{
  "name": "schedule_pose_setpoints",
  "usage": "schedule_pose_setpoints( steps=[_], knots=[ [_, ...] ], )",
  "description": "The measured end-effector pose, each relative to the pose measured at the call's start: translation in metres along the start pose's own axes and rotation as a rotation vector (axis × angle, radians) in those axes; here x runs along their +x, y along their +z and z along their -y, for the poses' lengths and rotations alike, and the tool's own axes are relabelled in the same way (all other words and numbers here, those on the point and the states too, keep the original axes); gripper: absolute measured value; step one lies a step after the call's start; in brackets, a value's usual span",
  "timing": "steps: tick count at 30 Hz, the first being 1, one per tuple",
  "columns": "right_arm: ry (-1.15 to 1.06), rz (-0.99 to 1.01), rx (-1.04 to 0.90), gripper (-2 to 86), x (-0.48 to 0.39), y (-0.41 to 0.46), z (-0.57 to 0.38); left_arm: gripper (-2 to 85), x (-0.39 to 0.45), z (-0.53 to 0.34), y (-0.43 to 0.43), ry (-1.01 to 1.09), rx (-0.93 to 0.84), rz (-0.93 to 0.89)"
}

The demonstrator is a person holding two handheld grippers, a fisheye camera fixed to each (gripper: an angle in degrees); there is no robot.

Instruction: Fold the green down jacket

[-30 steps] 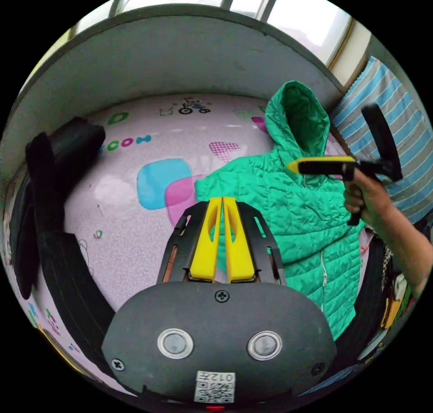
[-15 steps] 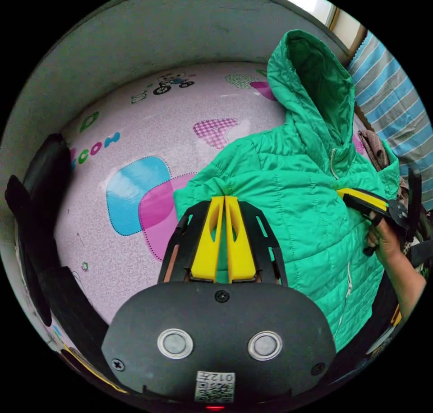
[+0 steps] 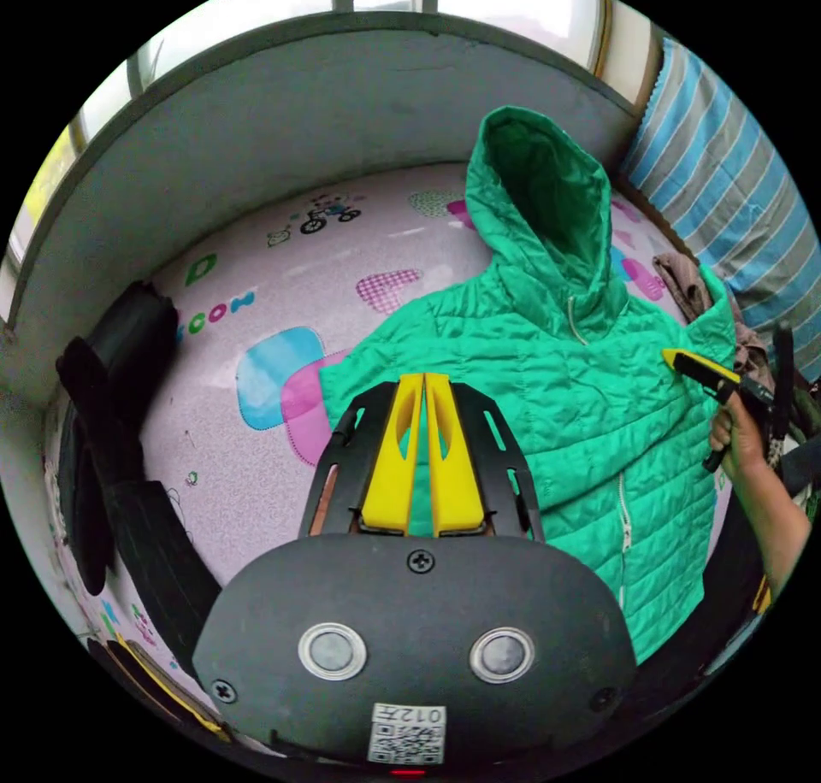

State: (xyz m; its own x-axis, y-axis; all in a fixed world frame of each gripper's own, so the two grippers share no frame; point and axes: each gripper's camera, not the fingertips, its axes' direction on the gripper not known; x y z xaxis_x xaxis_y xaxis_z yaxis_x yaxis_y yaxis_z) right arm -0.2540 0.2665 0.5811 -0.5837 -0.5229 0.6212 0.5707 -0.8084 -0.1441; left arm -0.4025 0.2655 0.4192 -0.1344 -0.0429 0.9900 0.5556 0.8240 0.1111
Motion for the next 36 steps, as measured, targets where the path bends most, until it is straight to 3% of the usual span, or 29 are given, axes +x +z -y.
schedule_pose_setpoints(
  steps=[4, 12, 17, 21, 26, 30, 36],
  knots=[
    [-0.025, 0.009, -0.069, -1.0, 0.013, 0.006, 0.004, -0.1, 0.019, -0.001, 0.043, -0.005, -0.128, 0.082],
    [-0.061, -0.060, -0.152, -1.0, 0.026, 0.017, 0.023, -0.1, 0.036, -0.004, 0.061, 0.048, -0.066, 0.082],
    [-0.039, -0.097, -0.307, -1.0, 0.028, 0.014, 0.052, -0.1, 0.042, 0.013, 0.066, 0.013, -0.132, 0.050],
    [-0.017, -0.080, -0.376, -0.9, 0.037, -0.007, 0.071, 0.0, 0.045, 0.034, 0.061, -0.003, -0.226, 0.029],
    [-0.041, -0.042, -0.499, -0.9, 0.040, -0.043, 0.058, 0.4, 0.071, 0.037, 0.013, 0.024, -0.170, -0.034],
    [-0.081, -0.082, -0.722, -0.9, 0.046, -0.030, 0.033, 0.6, 0.103, 0.019, 0.016, 0.071, -0.275, -0.035],
    [-0.039, -0.056, -0.790, -0.8, 0.066, -0.026, 0.036, 0.7, 0.112, 0.005, 0.062, -0.004, -0.397, -0.022]
  ],
)
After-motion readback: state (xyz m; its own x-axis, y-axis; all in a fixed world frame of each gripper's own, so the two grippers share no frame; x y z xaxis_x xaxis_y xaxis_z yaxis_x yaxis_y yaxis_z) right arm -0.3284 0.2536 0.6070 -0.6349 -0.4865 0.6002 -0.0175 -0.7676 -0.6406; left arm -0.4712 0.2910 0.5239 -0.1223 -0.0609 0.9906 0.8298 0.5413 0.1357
